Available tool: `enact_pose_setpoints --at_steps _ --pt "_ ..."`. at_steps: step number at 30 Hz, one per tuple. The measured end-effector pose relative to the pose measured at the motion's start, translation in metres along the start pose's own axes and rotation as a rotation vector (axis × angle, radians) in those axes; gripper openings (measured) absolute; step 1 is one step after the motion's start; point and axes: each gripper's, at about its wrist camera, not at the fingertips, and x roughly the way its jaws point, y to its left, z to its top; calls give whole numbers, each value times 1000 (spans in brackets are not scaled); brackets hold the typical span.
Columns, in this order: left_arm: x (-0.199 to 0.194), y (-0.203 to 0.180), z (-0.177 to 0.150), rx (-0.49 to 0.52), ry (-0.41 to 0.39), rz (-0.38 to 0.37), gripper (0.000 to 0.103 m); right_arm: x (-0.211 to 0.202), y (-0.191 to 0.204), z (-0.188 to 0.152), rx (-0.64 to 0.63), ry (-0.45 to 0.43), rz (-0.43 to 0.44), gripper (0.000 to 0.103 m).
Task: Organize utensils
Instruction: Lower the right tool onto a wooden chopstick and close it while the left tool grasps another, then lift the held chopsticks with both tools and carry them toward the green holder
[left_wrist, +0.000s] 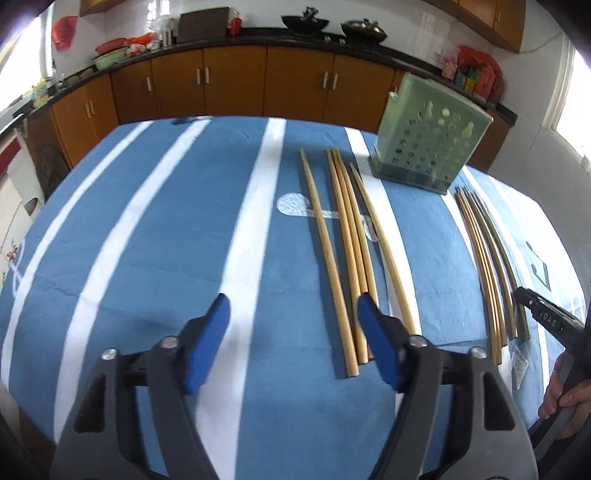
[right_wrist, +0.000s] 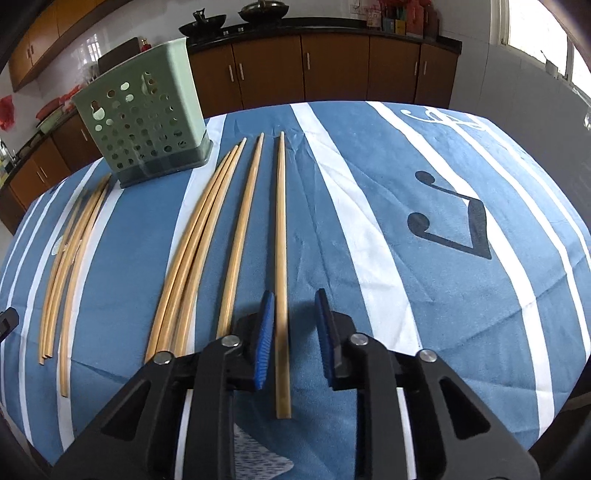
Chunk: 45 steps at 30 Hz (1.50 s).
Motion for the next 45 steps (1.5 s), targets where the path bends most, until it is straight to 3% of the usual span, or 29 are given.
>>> enact_pose_setpoints --at_steps 5,11,19,22,45 --pt "27 -14 8 23 59 -37 43 -2 -6 1 10 -2 7 12" --pt "43 -16 16 21 86 3 8 5 -9 9 6 -5 8 11" --pt "58 13 42 -18 57 57 8 23 -34 31 95 -18 -20 8" --pt "61 28 49 -42 45 26 9 26 -41 33 112 -25 -7 8" --pt "38 27 16 -2 15 3 8 7 -45 10 119 -40 36 8"
